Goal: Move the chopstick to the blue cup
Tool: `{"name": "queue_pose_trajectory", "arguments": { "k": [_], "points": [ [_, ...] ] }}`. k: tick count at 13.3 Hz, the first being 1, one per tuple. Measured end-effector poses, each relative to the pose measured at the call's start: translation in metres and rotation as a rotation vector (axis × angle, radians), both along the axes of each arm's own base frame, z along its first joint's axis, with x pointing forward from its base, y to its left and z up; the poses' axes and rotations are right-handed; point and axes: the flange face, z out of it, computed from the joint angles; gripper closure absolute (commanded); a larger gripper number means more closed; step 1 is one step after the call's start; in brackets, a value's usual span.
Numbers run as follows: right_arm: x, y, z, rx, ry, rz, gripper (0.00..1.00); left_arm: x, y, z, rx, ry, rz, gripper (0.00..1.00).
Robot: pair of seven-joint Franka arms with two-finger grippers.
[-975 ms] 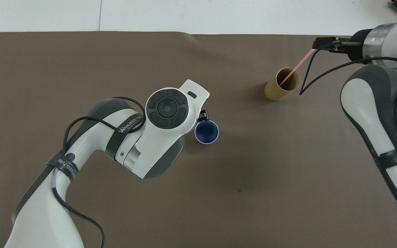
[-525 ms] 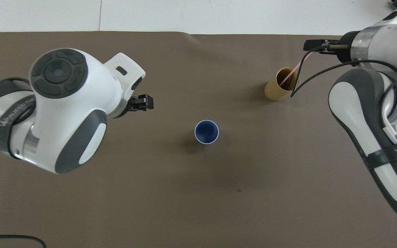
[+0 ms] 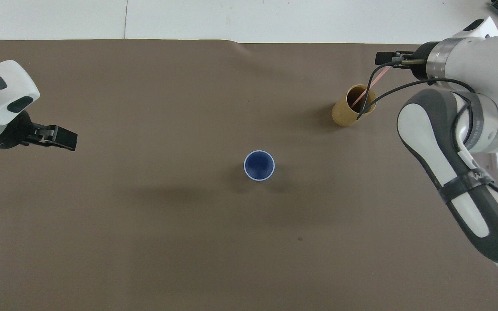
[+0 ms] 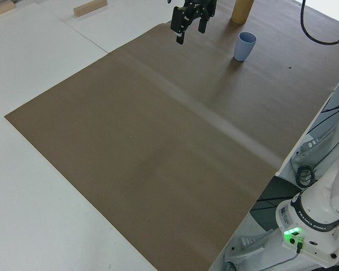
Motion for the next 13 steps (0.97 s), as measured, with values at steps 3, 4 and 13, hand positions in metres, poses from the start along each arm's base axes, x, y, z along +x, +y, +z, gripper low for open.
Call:
{"name": "queue_pose_trajectory", "arguments": {
  "k": [3, 4, 13],
  "points": [
    [-0.002, 0.0, -0.008, -0.001, 0.016, 0.001, 0.38, -0.017, 0.016, 0.043, 0.001, -0.018, 0.013, 0.0],
    [-0.003, 0.0, -0.01, -0.001, 0.019, 0.001, 0.51, -0.022, 0.016, 0.061, 0.002, -0.026, 0.013, 0.0],
    [-0.003, 0.003, -0.008, 0.057, -0.003, -0.023, 1.0, -0.032, 0.023, 0.068, -0.015, 0.029, 0.153, 0.0]
  ]
}}
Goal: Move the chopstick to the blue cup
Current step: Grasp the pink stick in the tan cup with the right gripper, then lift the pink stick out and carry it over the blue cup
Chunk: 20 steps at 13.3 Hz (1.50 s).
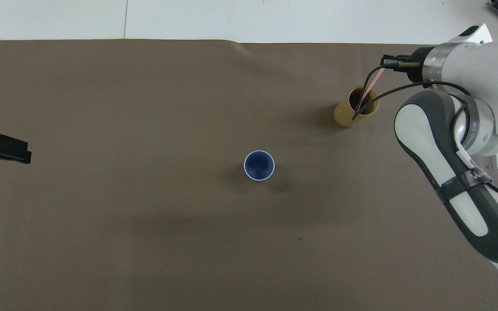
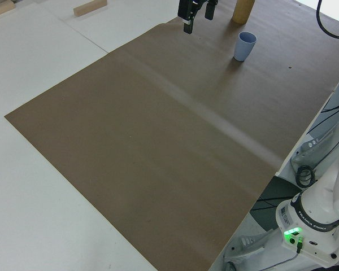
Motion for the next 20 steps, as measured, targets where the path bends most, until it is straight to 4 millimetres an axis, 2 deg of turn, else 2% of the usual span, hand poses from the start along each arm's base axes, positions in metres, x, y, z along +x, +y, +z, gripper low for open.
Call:
{"name": "queue_pose_trajectory", "arguments": {
  "k": [2, 6, 11, 15, 17, 20],
  "points": [
    [0.0, 0.001, 0.01, 0.002, -0.022, 0.001, 1.0, 0.0, -0.001, 0.009, -0.026, -0.017, 0.02, 0.0],
    [-0.007, 0.018, 0.049, 0.042, -0.073, -0.017, 1.0, -0.004, 0.0, 0.015, -0.029, -0.016, 0.022, 0.0],
    [-0.033, 0.031, 0.126, 0.078, -0.168, -0.034, 1.0, -0.008, 0.001, 0.013, -0.028, 0.012, 0.016, 0.0],
    [-0.051, 0.042, 0.147, 0.075, -0.125, -0.004, 1.0, -0.008, 0.0, 0.014, -0.028, 0.01, 0.016, 0.0],
    [-0.059, 0.062, 0.152, 0.092, -0.101, 0.005, 1.0, -0.008, 0.0, 0.014, -0.028, 0.01, 0.016, 0.0],
    [-0.071, 0.117, 0.15, 0.092, -0.059, -0.006, 1.0, -0.008, 0.0, 0.014, -0.028, 0.01, 0.016, 0.0]
  ]
}}
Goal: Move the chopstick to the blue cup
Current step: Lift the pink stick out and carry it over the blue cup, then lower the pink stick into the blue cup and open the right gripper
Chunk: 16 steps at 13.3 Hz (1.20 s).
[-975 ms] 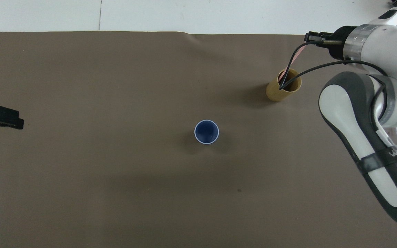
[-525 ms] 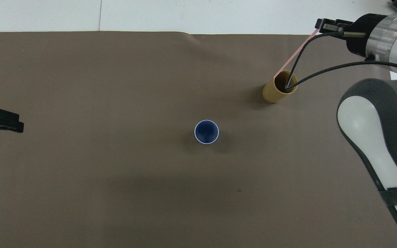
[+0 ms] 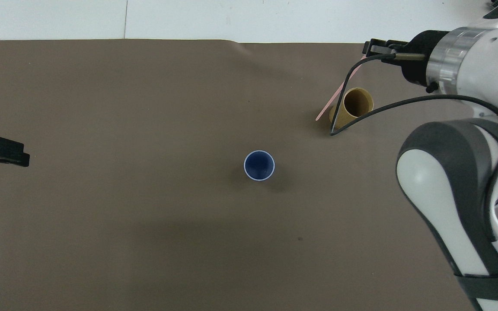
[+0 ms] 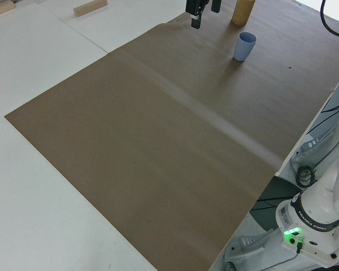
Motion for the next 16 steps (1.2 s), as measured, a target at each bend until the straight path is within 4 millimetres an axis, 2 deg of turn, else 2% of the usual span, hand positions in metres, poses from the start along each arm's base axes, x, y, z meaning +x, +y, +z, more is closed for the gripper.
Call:
{"name": "queue_pose_trajectory", "arguments": {
  "k": [3, 5, 9, 16],
  "points": [
    [-0.019, 0.051, 0.001, -0.016, 0.036, -0.031, 1.0, 0.0, 0.0, 0.0, 0.0, 0.0, 0.0, 0.0],
    [-0.027, 0.069, 0.001, 0.007, 0.059, -0.05, 1.0, 0.0, 0.0, 0.0, 0.0, 0.0, 0.0, 0.0],
    [-0.034, 0.084, -0.005, 0.037, 0.095, -0.088, 1.0, 0.0, 0.0, 0.0, 0.0, 0.0, 0.0, 0.0],
    [-0.05, 0.114, -0.049, -0.051, 0.108, -0.03, 1.0, 0.0, 0.0, 0.0, 0.0, 0.0, 0.0, 0.0]
  ]
}}
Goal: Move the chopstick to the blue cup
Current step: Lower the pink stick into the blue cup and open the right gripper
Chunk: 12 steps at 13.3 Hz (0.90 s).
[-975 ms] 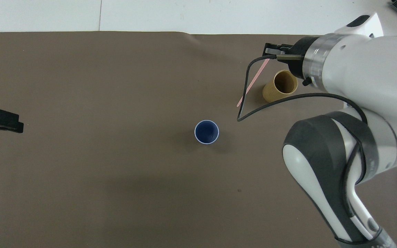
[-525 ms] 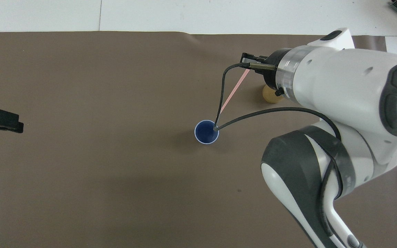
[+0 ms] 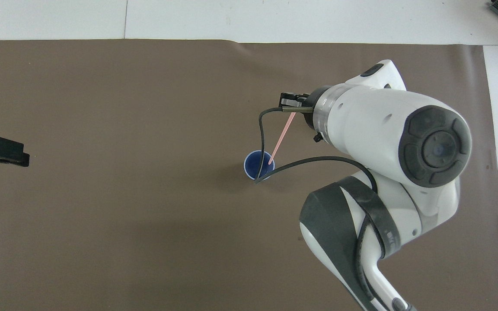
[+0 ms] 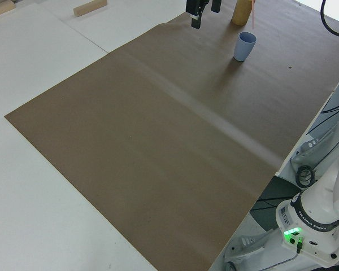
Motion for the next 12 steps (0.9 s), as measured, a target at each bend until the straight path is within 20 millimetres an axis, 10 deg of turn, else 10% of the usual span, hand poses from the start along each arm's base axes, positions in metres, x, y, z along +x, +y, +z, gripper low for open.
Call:
{"name": "queue_pose_trajectory", "arguments": {
  "k": [12],
  "points": [
    [-0.019, 0.027, -0.053, -0.03, 0.033, 0.079, 1.0, 0.0, 0.0, 0.0, 0.0, 0.0, 0.0, 0.0]
  ]
}}
